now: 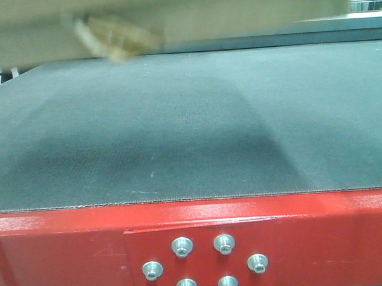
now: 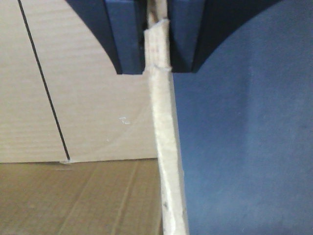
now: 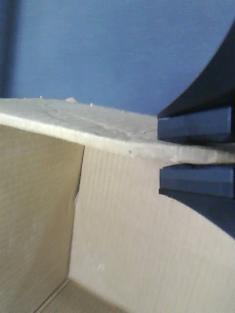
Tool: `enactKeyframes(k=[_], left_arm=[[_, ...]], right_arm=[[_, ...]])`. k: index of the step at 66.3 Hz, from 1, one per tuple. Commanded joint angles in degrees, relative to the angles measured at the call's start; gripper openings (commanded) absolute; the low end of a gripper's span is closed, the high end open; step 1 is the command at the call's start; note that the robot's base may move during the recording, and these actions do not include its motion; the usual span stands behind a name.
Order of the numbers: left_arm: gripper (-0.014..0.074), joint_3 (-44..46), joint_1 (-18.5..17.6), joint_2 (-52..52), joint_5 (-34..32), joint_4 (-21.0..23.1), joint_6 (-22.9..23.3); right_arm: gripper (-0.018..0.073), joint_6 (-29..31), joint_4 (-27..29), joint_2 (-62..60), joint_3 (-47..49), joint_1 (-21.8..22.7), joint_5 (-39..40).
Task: Grab carton from right shelf to conveyor
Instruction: 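Lower the carton with both grippers onto the conveyor belt, then open both grippers and release the carton's side walls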
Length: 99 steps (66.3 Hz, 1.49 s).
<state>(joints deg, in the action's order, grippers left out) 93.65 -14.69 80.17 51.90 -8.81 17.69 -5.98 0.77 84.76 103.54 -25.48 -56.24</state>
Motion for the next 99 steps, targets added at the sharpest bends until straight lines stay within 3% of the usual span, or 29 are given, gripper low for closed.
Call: enactKeyframes(k=[1, 22, 30, 38, 46, 48, 55, 65, 73, 79, 87, 91, 99], left_arm=[[-0.0013, 0.2, 0.9, 3.1, -3.4, -2.7, -1.4], [-0.0013, 0.2, 0.9, 11.7, -4.7, -5.0, -1.4], [-0.0002, 0.2, 0.9, 13.2, -4.7, -5.6, -1.4], [0.0132, 0.2, 0.9, 13.3, -4.7, -5.6, -1.4], [0.0393, 0.3, 0.9, 13.3, -4.4, -5.7, -1.4], [0.0472, 0.3, 0.9, 13.3, -4.3, -5.7, -1.4], [0.0624, 1.1, 0.9, 12.8, -1.7, -5.9, -1.4], [0.0597, 3.7, 0.9, 11.6, 4.2, -7.2, -2.2], [0.0554, 4.9, 0.9, 8.8, 8.4, -9.4, -2.8], [0.0433, 4.9, 1.0, 5.9, 10.1, -11.8, -3.8], [0.0125, 4.6, 2.7, 1.7, 11.7, -12.1, -6.0], [-0.0048, 3.3, 4.3, -0.5, 11.8, -11.5, -7.1], [0.0034, -3.5, 8.4, -4.7, 9.5, -8.8, -8.3]], right_arm=[[-0.0070, 0.1, -1.3, 3.2, 0.9, 0.4, 0.1], [-0.0070, 0.1, -1.3, 13.7, 0.9, 3.8, 0.3], [-0.0021, 0.1, -1.5, 15.0, 0.9, 4.5, 0.4], [0.0200, 0.1, -1.5, 15.0, 0.9, 4.8, 0.4], [0.0541, 0.1, -1.8, 15.0, 0.9, 4.8, -0.1], [0.0580, 0.1, -1.8, 15.0, 0.9, 4.8, -0.3], [0.0558, 0.1, -1.8, 14.2, 1.0, 4.8, -0.8], [0.0479, 0.1, -1.8, 11.4, 1.0, 4.8, -1.5], [0.0318, 0.1, -2.5, 8.2, 1.0, 4.9, -2.7], [0.0163, 0.1, -2.6, 5.5, 1.0, 5.8, -3.1], [-0.0049, 0.1, -2.6, 1.6, 0.8, 8.2, -3.9], [-0.0077, 0.1, -2.6, 0.0, 0.3, 9.8, -4.5], [-0.0076, 0.2, -2.6, -2.7, -3.0, 12.3, -5.1]])
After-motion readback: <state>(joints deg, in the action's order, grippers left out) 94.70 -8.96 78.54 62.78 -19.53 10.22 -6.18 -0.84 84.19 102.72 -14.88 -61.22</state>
